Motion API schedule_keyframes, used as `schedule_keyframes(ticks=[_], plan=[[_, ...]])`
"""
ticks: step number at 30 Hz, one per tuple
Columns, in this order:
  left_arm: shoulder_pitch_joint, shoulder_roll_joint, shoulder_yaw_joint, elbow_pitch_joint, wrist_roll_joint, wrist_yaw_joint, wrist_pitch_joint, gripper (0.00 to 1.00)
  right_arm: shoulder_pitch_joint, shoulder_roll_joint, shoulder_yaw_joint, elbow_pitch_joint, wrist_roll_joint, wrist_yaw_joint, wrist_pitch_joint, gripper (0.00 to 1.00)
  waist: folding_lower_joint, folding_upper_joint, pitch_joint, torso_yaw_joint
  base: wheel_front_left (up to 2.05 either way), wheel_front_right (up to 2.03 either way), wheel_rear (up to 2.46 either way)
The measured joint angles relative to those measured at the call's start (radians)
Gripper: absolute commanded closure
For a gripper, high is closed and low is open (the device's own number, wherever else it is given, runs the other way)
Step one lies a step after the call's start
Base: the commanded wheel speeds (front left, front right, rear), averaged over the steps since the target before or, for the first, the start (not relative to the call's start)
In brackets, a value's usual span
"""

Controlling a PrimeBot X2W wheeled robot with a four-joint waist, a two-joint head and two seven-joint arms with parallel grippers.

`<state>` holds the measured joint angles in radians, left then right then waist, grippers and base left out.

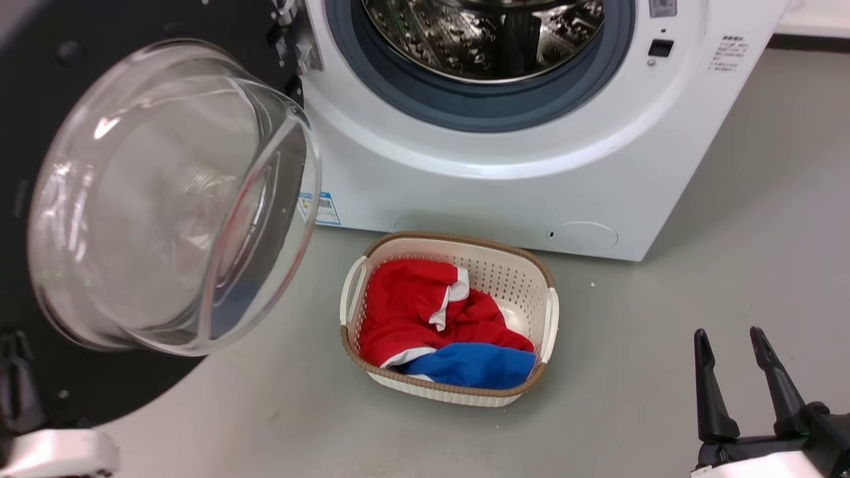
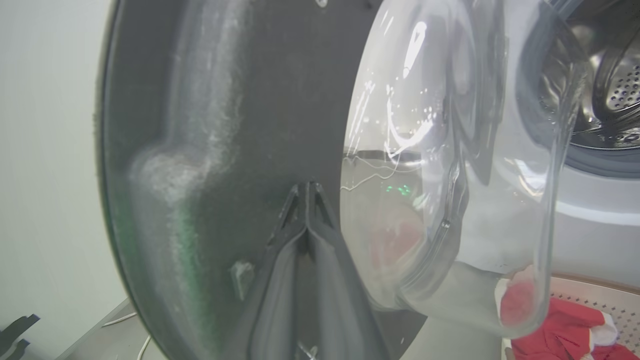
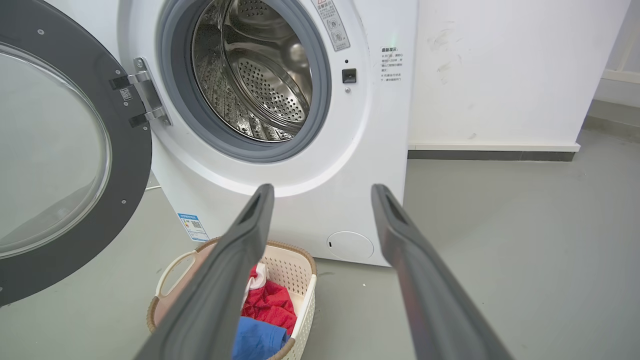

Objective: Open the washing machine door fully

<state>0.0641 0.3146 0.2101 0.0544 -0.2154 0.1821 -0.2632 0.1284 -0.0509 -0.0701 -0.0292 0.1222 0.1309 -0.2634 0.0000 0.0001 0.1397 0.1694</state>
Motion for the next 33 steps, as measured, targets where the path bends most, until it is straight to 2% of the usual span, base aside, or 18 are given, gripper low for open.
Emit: schedule_keyframes(ticks=[5, 8, 16, 23, 33], plan=[[-0.053, 0.026, 0.052, 0.058, -0.012, -0.015, 0.0, 1.0, -0.015, 0.0, -0.003, -0.005, -0.009, 0.0, 0.0, 0.0, 0.0, 0.0, 0.031, -0.001, 0.0, 0.0, 0.0], [-0.092, 0.057, 0.089, 0.117, -0.037, -0.042, -0.001, 1.0, -0.029, 0.0, 0.0, -0.007, -0.013, 0.0, 0.0, 0.0, 0.0001, 0.0, 0.049, -0.003, 0.0, 0.0, 0.0], [-0.177, 0.109, 0.162, 0.242, -0.062, -0.078, -0.001, 1.0, -0.046, 0.0, -0.004, -0.01, -0.022, 0.0, 0.0, 0.0, 0.0, 0.0, 0.087, -0.015, 0.0, 0.0, 0.0], [-0.256, 0.175, 0.225, 0.374, -0.078, -0.126, 0.0, 1.0, -0.055, 0.0, -0.008, -0.016, -0.03, 0.0, 0.0, 0.0, 0.0, 0.0, 0.115, -0.02, 0.0, 0.0, 0.0], [-0.378, 0.238, 0.262, 0.544, -0.07, -0.184, 0.0, 1.0, -0.073, 0.0, -0.008, -0.021, -0.044, 0.0, 0.0, 0.0, 0.0001, 0.0, 0.151, -0.029, 0.0, 0.0, 0.0]])
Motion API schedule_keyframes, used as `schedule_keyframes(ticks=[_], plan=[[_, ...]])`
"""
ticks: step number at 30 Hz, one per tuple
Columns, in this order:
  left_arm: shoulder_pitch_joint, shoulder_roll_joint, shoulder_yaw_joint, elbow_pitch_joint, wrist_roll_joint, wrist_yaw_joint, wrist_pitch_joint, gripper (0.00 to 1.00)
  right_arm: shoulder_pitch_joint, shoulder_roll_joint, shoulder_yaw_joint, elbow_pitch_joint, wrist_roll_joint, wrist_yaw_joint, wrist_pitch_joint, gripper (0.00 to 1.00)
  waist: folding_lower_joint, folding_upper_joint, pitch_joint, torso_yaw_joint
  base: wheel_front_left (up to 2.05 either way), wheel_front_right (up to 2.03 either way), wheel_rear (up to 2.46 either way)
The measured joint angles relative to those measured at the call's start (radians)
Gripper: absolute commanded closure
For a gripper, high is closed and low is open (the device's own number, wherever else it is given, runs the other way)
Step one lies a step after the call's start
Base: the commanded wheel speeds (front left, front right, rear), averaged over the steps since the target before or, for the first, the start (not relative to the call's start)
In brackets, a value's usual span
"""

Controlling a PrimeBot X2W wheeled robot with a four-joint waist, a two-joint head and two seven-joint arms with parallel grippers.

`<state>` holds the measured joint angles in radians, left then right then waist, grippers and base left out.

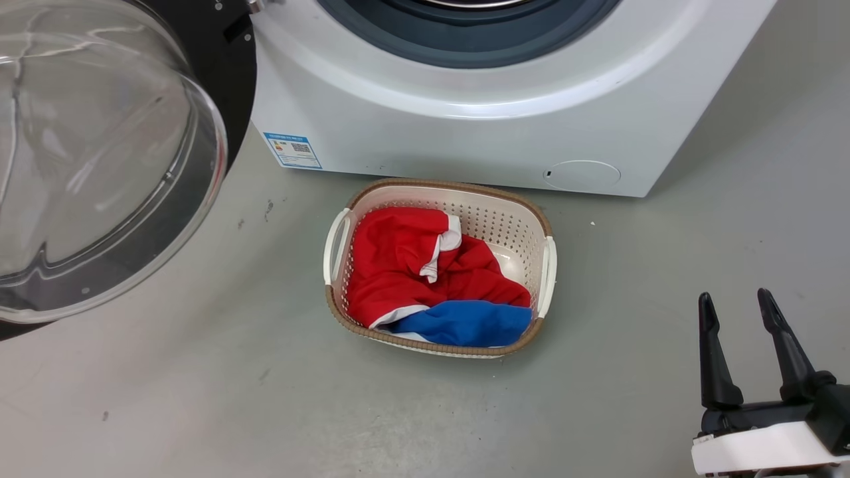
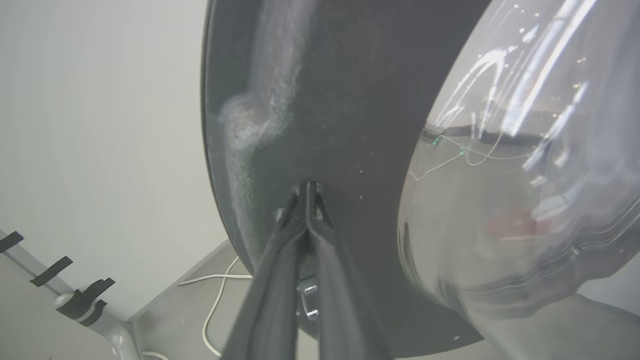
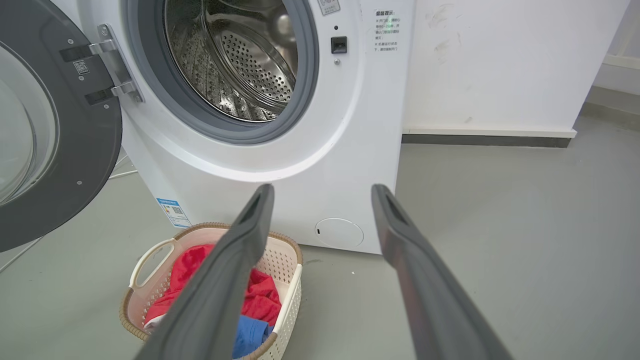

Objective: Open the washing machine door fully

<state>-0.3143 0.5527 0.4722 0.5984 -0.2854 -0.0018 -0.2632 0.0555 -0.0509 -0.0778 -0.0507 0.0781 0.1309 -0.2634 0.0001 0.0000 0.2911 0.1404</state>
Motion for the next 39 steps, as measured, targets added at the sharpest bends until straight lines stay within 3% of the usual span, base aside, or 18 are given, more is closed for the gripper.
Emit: schedule_keyframes(ticks=[12, 23, 29, 39], plan=[[-0.023, -0.006, 0.035, 0.067, 0.048, -0.04, 0.0, 1.0, -0.011, 0.0, -0.002, 0.017, 0.008, 0.0, 0.0, 0.0, 0.0, 0.0, -0.021, -0.022, 0.0, 0.0, 0.0], [0.082, -0.092, 0.084, -0.149, 0.142, -0.078, 0.0, 1.0, 0.029, 0.0, -0.015, 0.026, 0.04, 0.0, 0.0, 0.0, -0.0001, 0.0, -0.131, -0.031, 0.0, 0.0, 0.0], [0.106, -0.132, 0.044, -0.272, 0.178, -0.103, 0.0, 1.0, 0.041, 0.0, -0.02, 0.019, 0.052, 0.0, 0.0, 0.0, -0.0001, 0.0, -0.184, -0.031, 0.0, 0.0, 0.0], [0.169, -0.257, -0.146, -0.501, 0.236, -0.12, 0.0, 1.0, 0.068, 0.0, -0.019, -0.01, 0.064, 0.0, 0.0, 0.0, -0.0002, 0.0, -0.256, -0.05, 0.0, 0.0, 0.0]])
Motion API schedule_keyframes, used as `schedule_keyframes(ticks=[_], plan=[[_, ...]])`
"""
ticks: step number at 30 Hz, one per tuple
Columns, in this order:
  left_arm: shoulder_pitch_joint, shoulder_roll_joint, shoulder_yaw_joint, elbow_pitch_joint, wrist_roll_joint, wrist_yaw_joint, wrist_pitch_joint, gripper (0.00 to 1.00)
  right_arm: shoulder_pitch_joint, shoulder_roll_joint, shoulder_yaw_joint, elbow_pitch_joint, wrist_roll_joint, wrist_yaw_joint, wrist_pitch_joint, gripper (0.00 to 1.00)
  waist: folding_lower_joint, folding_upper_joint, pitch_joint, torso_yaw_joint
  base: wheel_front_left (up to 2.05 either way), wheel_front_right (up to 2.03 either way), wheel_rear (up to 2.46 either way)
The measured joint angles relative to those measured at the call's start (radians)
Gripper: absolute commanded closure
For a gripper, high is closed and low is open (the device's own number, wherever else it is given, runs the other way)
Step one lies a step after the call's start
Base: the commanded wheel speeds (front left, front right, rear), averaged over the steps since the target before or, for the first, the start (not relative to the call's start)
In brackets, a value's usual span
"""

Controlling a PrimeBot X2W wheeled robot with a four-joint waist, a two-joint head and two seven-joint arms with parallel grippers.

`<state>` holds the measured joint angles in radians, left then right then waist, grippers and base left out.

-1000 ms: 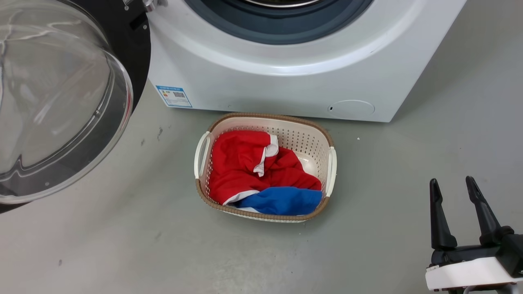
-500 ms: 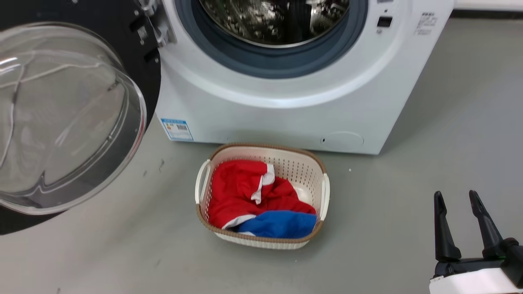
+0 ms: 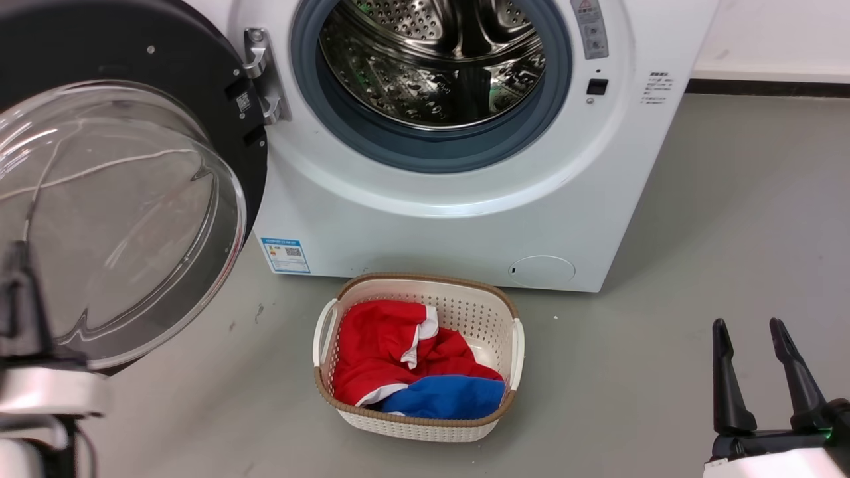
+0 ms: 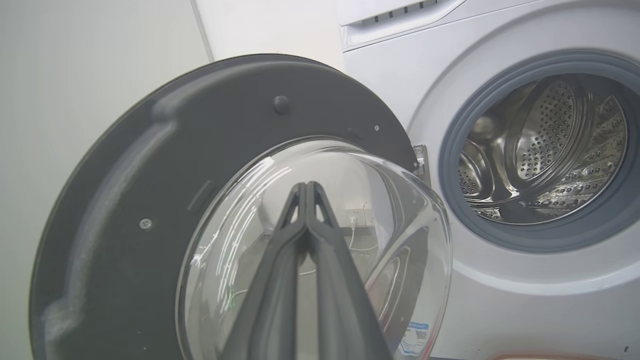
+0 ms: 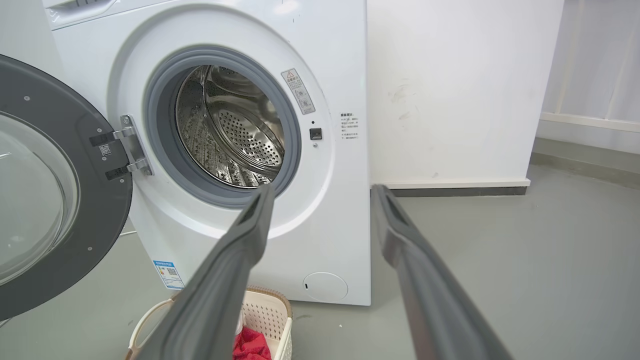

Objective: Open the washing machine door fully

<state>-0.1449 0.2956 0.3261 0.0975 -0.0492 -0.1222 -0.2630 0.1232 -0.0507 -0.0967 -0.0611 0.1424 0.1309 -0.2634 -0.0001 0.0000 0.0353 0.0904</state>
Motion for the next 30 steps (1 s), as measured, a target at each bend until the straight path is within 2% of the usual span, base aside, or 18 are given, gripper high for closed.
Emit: schedule_keyframes(ticks=[4, 7, 14, 23, 24, 25, 26, 30], plan=[[0.067, -0.083, -0.09, -0.078, 0.039, 0.009, 0.0, 1.0, 0.009, 0.0, -0.002, -0.02, 0.001, 0.0, 0.0, 0.0, 0.0, 0.0, -0.014, -0.016, 0.0, 0.0, 0.0], [0.102, -0.125, -0.139, -0.104, 0.055, 0.015, 0.0, 1.0, 0.019, 0.0, -0.002, -0.031, 0.001, 0.0, 0.0, 0.0, 0.0, 0.0, -0.024, -0.028, 0.0, 0.0, 0.0], [0.165, -0.183, -0.201, -0.109, 0.052, 0.023, 0.014, 1.0, 0.044, 0.0, 0.009, -0.035, 0.001, 0.0, 0.0, 0.0, 0.0, 0.0001, -0.037, -0.05, 0.0, 0.0, 0.0], [0.232, -0.223, -0.255, -0.064, 0.01, 0.049, 0.008, 1.0, 0.072, 0.0, 0.018, -0.02, 0.016, 0.0, 0.0, 0.0, 0.0, 0.0, -0.046, -0.059, 0.0, 0.0, 0.0], [0.235, -0.225, -0.262, -0.057, 0.008, 0.052, 0.007, 0.87, 0.074, 0.0, 0.021, -0.018, 0.017, 0.0, 0.0, 0.0, 0.0, 0.0001, -0.046, -0.059, 0.0, 0.0, 0.0], [0.237, -0.229, -0.269, -0.052, 0.003, 0.052, 0.005, 0.61, 0.077, 0.0, 0.024, -0.017, 0.017, 0.0, 0.0, 0.0, 0.0, 0.0, -0.047, -0.058, 0.0, 0.0, 0.0], [0.239, -0.232, -0.281, -0.04, -0.002, 0.061, 0.004, 0.0, 0.081, 0.0, 0.027, -0.012, 0.017, 0.0, 0.0, 0.0, 0.0, 0.0, -0.049, -0.055, 0.0, 0.0, 0.0], [0.248, -0.235, -0.295, -0.03, -0.005, 0.073, 0.003, 0.0, 0.083, 0.0, 0.03, -0.006, 0.019, 0.0, 0.0, 0.0, 0.0001, 0.0001, -0.051, -0.053, 0.0, 0.0, 0.0]])
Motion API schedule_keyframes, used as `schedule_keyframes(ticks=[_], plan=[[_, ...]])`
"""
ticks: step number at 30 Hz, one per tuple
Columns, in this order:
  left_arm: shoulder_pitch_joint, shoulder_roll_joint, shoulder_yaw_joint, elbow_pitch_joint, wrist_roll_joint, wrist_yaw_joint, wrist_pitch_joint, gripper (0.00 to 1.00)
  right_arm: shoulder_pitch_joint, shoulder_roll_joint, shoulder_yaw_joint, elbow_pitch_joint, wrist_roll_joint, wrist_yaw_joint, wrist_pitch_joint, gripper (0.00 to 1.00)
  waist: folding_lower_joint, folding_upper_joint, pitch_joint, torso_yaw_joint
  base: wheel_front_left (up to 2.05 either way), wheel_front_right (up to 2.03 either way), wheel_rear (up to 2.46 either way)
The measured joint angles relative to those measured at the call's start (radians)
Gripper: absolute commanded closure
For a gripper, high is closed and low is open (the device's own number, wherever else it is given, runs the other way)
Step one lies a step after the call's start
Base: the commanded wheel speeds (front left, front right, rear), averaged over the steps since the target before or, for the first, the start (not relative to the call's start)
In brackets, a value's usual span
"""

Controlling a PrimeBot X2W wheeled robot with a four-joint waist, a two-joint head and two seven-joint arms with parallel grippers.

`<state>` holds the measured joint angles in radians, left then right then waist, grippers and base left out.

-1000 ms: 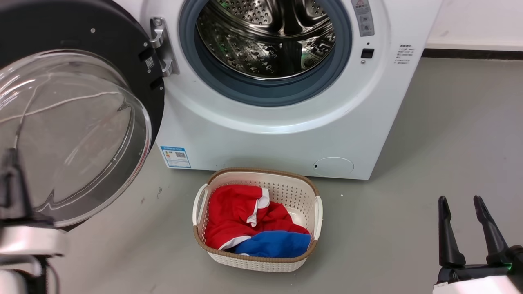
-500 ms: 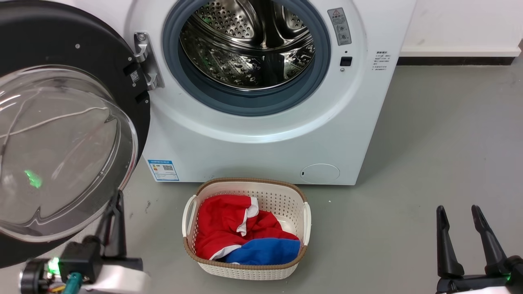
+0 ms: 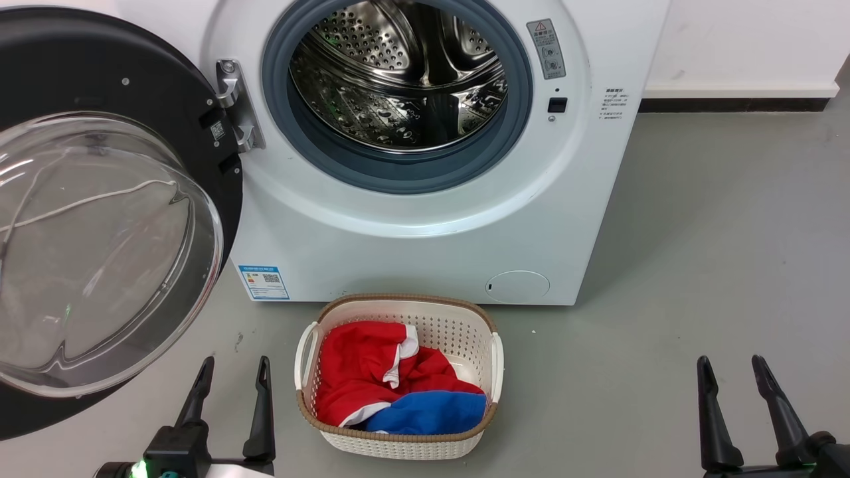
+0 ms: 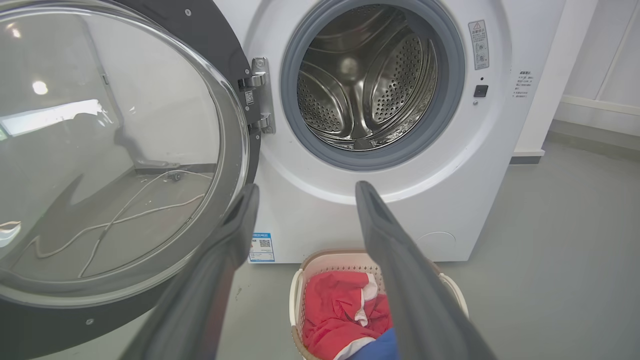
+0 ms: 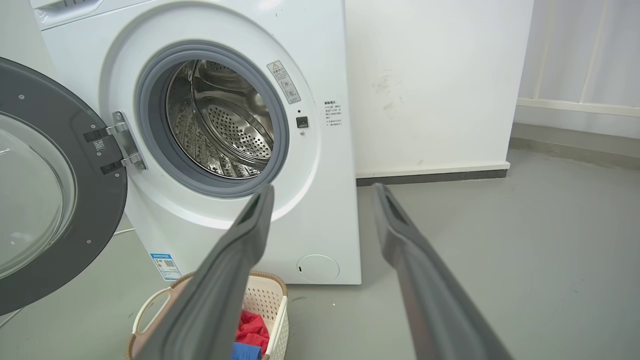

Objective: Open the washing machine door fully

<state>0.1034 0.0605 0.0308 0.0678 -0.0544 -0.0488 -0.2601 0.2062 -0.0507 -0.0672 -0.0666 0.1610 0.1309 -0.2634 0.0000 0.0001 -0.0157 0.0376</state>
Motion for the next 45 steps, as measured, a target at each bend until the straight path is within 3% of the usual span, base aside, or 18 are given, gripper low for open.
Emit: schedule_keyframes(ticks=[16, 17, 23, 45], plan=[[0.026, -0.004, -0.017, -0.019, 0.0, 0.032, -0.002, 0.0, 0.008, 0.0, 0.003, 0.009, 0.007, 0.0, 0.0, 0.0, 0.0, 0.0, -0.001, 0.002, 0.0, 0.0, 0.0], [0.026, -0.004, -0.017, -0.017, 0.0, 0.034, -0.001, 1.0, 0.009, 0.0, 0.004, 0.011, 0.007, 0.0, 0.0, 1.0, 0.0, 0.0, -0.001, 0.002, 0.0, 0.0, 0.0], [0.04, -0.01, -0.018, 0.04, -0.014, 0.033, 0.011, 1.0, 0.01, 0.001, 0.008, 0.063, 0.017, 0.0, 0.006, 1.0, 0.0, 0.0, -0.001, 0.002, 0.0, 0.0, 0.0], [-0.013, -0.011, 0.008, 0.079, -0.439, 0.005, 0.11, 1.0, -0.061, -0.013, 0.021, 0.131, 0.437, 0.0, 0.084, 1.0, 0.0, 0.0, 0.003, -0.005, 0.0, 0.0, 0.0]])
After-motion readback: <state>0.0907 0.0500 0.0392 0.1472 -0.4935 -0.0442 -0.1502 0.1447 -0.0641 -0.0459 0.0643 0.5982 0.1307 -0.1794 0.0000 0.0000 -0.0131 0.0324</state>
